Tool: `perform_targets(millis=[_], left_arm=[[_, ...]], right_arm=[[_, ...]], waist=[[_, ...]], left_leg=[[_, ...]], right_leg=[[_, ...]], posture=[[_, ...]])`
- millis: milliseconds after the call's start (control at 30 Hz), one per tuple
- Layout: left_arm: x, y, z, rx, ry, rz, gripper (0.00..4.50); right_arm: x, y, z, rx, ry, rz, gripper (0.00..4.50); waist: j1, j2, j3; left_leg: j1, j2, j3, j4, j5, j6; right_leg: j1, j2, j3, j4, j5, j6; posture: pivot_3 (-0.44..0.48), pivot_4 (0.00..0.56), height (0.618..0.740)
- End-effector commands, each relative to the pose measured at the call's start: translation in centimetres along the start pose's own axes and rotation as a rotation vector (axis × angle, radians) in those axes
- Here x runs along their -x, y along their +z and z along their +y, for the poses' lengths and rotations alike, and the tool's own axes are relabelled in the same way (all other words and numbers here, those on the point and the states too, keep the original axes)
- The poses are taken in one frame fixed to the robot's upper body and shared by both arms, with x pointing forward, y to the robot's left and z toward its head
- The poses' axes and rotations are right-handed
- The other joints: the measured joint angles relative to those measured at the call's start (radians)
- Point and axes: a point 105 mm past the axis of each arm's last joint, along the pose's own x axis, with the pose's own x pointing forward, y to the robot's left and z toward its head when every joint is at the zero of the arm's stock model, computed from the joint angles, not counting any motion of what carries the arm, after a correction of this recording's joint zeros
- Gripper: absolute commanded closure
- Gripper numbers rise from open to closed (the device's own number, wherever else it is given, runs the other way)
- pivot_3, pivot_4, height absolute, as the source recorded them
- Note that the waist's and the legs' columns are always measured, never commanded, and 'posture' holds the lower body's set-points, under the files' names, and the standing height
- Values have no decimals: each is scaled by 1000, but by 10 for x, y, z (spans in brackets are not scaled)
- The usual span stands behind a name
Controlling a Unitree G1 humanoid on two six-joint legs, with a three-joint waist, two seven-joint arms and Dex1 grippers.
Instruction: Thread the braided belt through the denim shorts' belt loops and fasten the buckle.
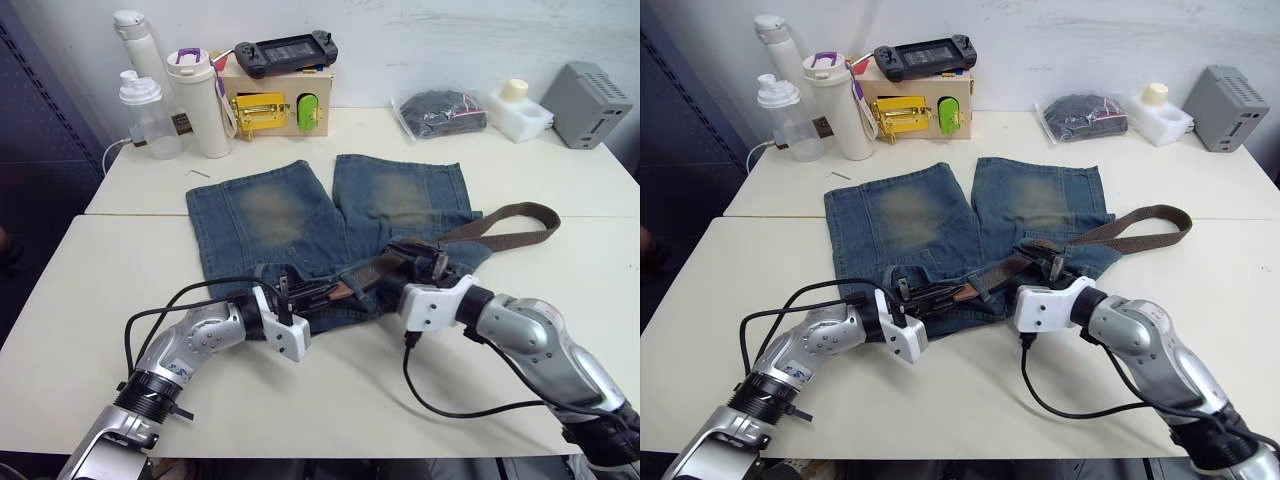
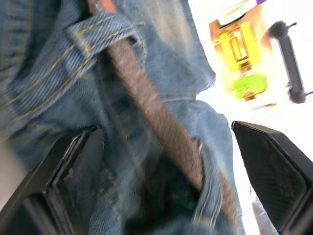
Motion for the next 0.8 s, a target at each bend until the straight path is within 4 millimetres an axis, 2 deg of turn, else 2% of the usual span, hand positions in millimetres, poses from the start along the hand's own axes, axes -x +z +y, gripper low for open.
perform_targets(millis=[33, 133, 367, 500, 567, 600, 733, 767, 800], left_arm=[[1, 3, 9, -16, 38, -16, 4376], [1, 4, 8, -16, 36, -15, 4376], [2, 5, 9, -26, 36, -24, 4376], [2, 5, 9, -27, 27, -27, 4376], [3, 6, 14, 28, 59, -29, 3366], [2, 6, 17, 42, 66, -31, 3100], [5, 10, 20, 63, 49, -45, 1315], [6, 12, 21, 67, 47, -52, 952], [7, 14, 24, 79, 52, -60, 952]], right_arm=[[0, 6, -9, 50, -49, -28, 23], [-3, 6, -10, 57, -55, -30, 848], [-5, 0, -2, 33, -32, -8, 4419], [-7, 3, -6, 14, -55, -20, 4468], [-7, 4, -8, -11, -70, -26, 4500], [-8, 4, -9, -28, -79, -27, 4500], [-9, 6, -16, -147, -126, -33, 4500], [-10, 7, -17, -172, -129, -36, 4500], [-10, 7, -16, -183, -126, -39, 4500]], waist=[[0, 0, 0], [0, 0, 0], [0, 0, 0], [0, 0, 0], [0, 0, 0], [0, 0, 0], [-2, 0, 0], [-3, 0, 0], [-3, 0, 0]], left_leg=[[0, 0, 0, 0, 0, 0], [0, 0, 0, 0, 0, 0], [0, 0, 0, 0, 0, 0], [0, 0, 0, 0, 0, 0], [0, 0, 0, 0, 0, 0], [0, 0, 0, 0, 0, 0], [0, 0, 0, 0, 0, -1], [0, 0, 0, 0, 0, -1], [0, 0, 0, 0, 0, -1]], right_leg=[[0, 0, 0, 0, 0, 0], [0, 1, 0, 0, 0, 0], [-1, 3, 0, 1, 0, 0], [-1, 7, 0, 2, 0, 0], [-1, 9, 1, 2, 0, 0], [-2, 10, 1, 2, 0, 0], [-2, 10, 2, 3, 0, 0], [-2, 10, 2, 3, 0, 0], [-2, 11, 2, 3, 0, 0]], posture=[[0, 150, 646], [0, 150, 646], [0, 150, 646], [0, 150, 646], [0, 150, 646], [0, 150, 646], [0, 150, 646], [0, 150, 646], [0, 150, 646]])
